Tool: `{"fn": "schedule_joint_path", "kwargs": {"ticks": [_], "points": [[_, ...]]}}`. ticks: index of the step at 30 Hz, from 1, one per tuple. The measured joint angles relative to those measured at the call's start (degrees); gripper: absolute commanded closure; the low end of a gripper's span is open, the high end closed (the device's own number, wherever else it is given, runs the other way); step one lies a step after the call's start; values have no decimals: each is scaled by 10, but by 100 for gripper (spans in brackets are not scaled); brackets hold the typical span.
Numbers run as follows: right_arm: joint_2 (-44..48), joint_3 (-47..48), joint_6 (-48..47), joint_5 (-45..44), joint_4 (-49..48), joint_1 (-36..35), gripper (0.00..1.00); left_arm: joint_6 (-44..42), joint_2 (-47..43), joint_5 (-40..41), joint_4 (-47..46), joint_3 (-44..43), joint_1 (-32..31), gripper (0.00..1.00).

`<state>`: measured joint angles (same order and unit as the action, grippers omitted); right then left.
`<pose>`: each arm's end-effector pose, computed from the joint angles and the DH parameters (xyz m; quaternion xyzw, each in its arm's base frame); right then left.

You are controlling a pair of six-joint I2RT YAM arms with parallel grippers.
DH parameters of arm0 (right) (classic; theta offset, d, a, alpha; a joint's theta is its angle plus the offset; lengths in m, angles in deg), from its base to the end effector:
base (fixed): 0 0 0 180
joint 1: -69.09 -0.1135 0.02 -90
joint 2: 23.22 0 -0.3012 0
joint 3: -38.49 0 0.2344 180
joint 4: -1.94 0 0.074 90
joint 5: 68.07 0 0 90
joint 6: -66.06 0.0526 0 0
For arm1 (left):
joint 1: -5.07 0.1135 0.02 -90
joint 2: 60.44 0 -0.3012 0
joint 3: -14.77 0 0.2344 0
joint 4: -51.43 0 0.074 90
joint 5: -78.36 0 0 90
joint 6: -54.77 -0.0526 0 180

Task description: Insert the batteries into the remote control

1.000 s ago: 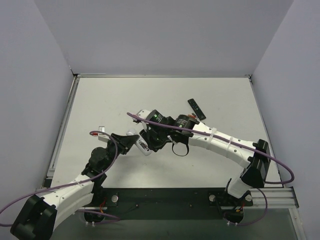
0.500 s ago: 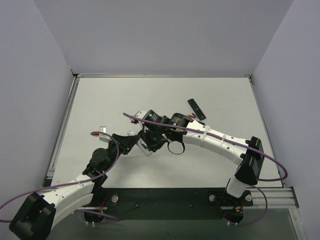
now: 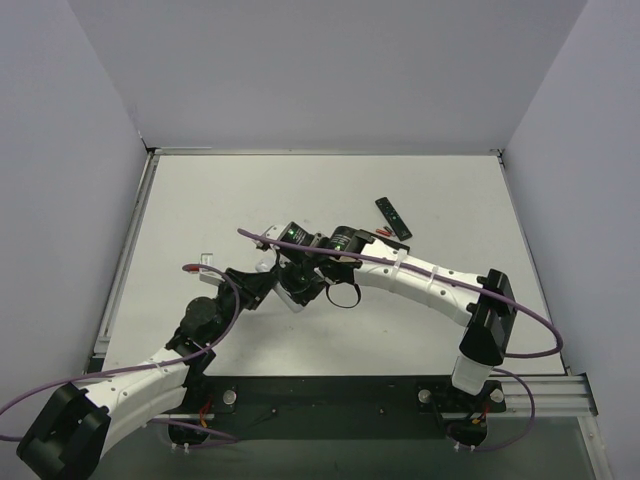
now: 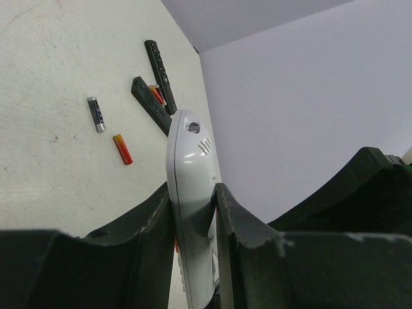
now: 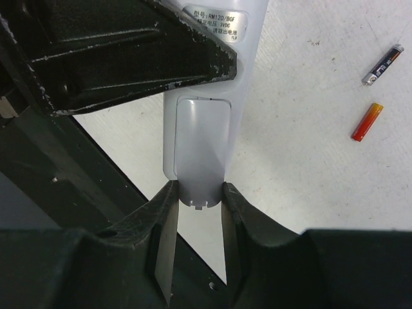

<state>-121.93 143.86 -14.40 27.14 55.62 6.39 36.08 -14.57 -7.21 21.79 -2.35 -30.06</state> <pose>0.1721 0.3439 0.3460 -0.4308 0.8238 0.2499 0.2707 0.1186 -0.0785 0.2189 -0.2439 0.6579 -0.5541 0.4481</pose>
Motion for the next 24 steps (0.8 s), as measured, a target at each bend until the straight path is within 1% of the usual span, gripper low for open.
{"fn": "schedule_joint_path", "kwargs": {"ticks": [11,24], "points": [[-16,19,8,-8,13,0,95,-13,-1,10,0,0,-5,100],[-25,29,19,-9,22,0,94,-9,0,21,-11,0,-13,100]]}}
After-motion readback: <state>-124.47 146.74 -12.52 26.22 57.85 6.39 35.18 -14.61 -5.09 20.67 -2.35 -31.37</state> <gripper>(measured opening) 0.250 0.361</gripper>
